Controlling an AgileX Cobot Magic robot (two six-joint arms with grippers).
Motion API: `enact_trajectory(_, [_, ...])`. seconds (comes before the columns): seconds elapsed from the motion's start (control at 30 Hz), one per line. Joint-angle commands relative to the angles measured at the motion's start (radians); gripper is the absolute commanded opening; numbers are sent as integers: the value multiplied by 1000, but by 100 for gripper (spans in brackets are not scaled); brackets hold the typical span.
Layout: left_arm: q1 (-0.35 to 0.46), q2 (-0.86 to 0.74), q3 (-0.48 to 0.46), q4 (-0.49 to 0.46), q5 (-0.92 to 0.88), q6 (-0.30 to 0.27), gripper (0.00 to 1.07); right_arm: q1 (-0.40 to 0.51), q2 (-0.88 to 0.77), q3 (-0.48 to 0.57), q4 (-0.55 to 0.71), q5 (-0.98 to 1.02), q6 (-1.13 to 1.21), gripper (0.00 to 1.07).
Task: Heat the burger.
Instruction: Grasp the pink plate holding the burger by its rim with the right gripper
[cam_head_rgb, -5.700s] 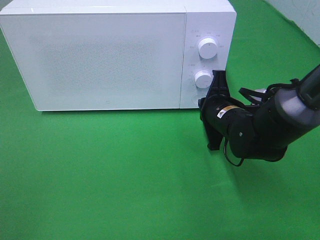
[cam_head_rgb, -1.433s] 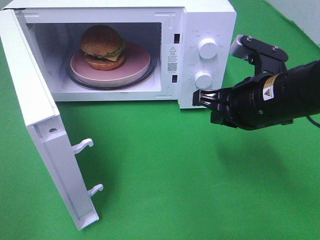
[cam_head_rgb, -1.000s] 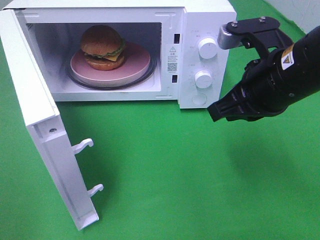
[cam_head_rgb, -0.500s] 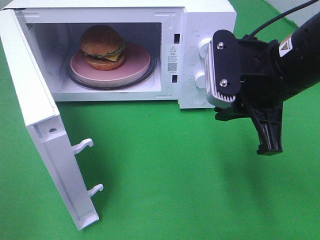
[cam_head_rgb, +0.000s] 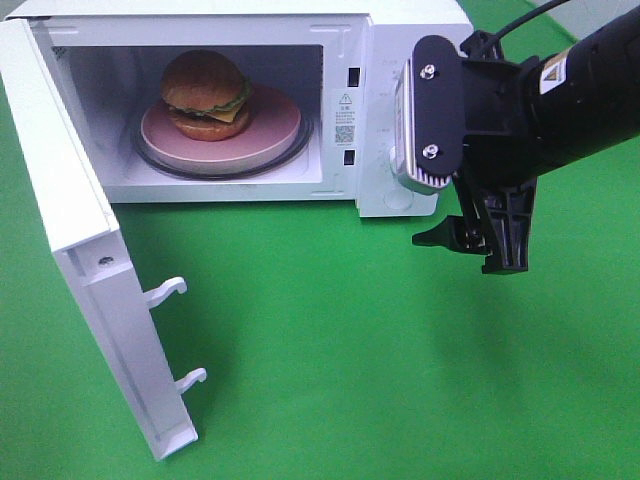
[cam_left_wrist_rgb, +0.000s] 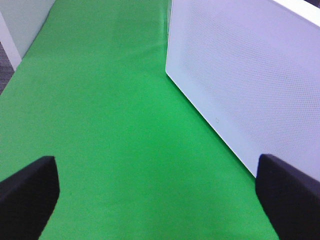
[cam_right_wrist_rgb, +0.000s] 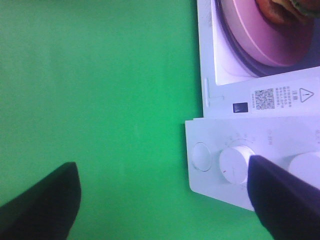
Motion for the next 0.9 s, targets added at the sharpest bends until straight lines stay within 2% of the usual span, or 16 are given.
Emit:
enact_trajectory(0.03, [-5, -5, 3, -7, -6, 0, 100, 16, 34, -21, -45, -9, 35, 91])
enact_trajectory(0.07, [-5, -5, 3, -7, -6, 0, 100, 41, 65, -43, -101, -11, 70, 90])
enact_trajectory(0.1, [-5, -5, 3, -7, -6, 0, 100, 41, 65, -43, -101, -11, 70, 90])
enact_trajectory(0.13, [-5, -5, 3, -7, -6, 0, 100, 69, 104, -81, -167, -19, 133, 89])
enact_trajectory(0.23, [-5, -5, 3, -7, -6, 0, 100, 89, 141, -121, -224, -33, 184, 89])
enact_trajectory(0.3, [-5, -5, 3, -7, -6, 0, 100, 123, 228, -216, -312, -35, 244, 88])
enact_trajectory(0.33, [-5, -5, 3, -7, -6, 0, 100, 123, 228, -216, -312, -35, 244, 88])
enact_trajectory(0.37, [-5, -5, 3, -7, -6, 0, 100, 135, 266, -263, -328, -35, 255, 88])
enact_trajectory(0.47, [-5, -5, 3, -7, -6, 0, 100, 143, 282, -280, -339, -36, 257, 88])
enact_trajectory(0.6, [-5, -5, 3, -7, -6, 0, 100, 179, 395, -373, -405, -36, 264, 87])
enact_trajectory(0.9, [-5, -5, 3, -7, -6, 0, 100, 179, 502, -475, -416, -29, 264, 86])
